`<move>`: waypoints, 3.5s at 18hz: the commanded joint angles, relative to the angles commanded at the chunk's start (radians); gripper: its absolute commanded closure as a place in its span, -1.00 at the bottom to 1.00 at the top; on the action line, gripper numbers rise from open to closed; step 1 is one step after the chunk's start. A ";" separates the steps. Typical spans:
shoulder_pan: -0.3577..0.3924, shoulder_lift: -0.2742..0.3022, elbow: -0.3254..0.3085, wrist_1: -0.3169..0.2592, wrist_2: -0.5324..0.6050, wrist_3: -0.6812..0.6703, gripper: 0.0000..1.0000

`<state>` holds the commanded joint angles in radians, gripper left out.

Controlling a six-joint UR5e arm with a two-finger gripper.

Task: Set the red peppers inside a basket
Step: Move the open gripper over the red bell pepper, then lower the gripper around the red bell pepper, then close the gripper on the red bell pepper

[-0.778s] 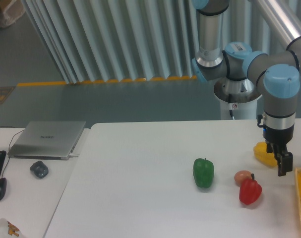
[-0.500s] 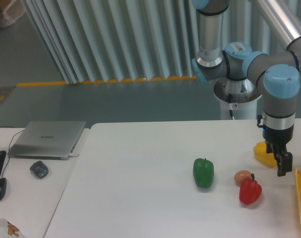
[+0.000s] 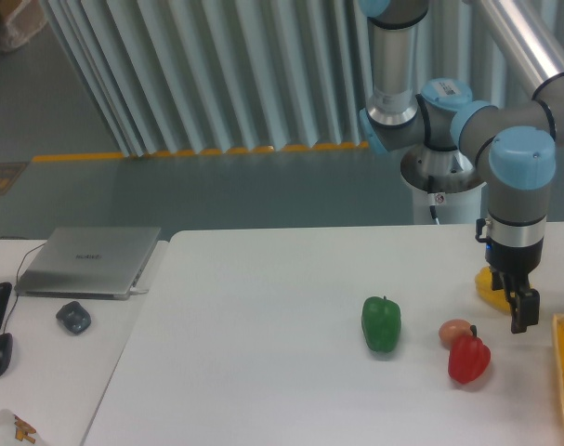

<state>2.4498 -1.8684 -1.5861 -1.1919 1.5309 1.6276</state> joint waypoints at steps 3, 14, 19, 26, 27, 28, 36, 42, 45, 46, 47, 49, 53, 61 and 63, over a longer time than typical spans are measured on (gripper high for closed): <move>-0.003 0.000 -0.009 0.000 -0.005 -0.031 -1.00; -0.003 0.000 -0.037 0.103 -0.120 -0.225 -1.00; -0.015 -0.005 -0.032 0.109 -0.112 -0.490 -1.00; -0.046 -0.040 -0.018 0.158 -0.054 -0.911 -1.00; -0.066 -0.058 -0.009 0.169 -0.007 -0.955 -1.00; -0.087 -0.067 -0.003 0.173 0.033 -0.977 -1.00; -0.098 -0.104 0.018 0.173 0.049 -1.037 -1.00; -0.120 -0.135 0.020 0.170 0.054 -1.032 -1.00; -0.130 -0.146 0.020 0.169 0.057 -1.032 -1.00; -0.130 -0.147 0.018 0.170 0.055 -1.031 -1.00; -0.130 -0.147 0.018 0.170 0.055 -1.031 -1.00; -0.130 -0.149 0.017 0.170 0.054 -1.028 -1.00; -0.130 -0.158 0.017 0.172 0.054 -1.026 -1.00; -0.130 -0.172 0.020 0.166 0.057 -1.009 -1.00; -0.130 -0.173 0.018 0.166 0.057 -1.009 -1.00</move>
<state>2.3194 -2.0417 -1.5677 -1.0262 1.5877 0.6182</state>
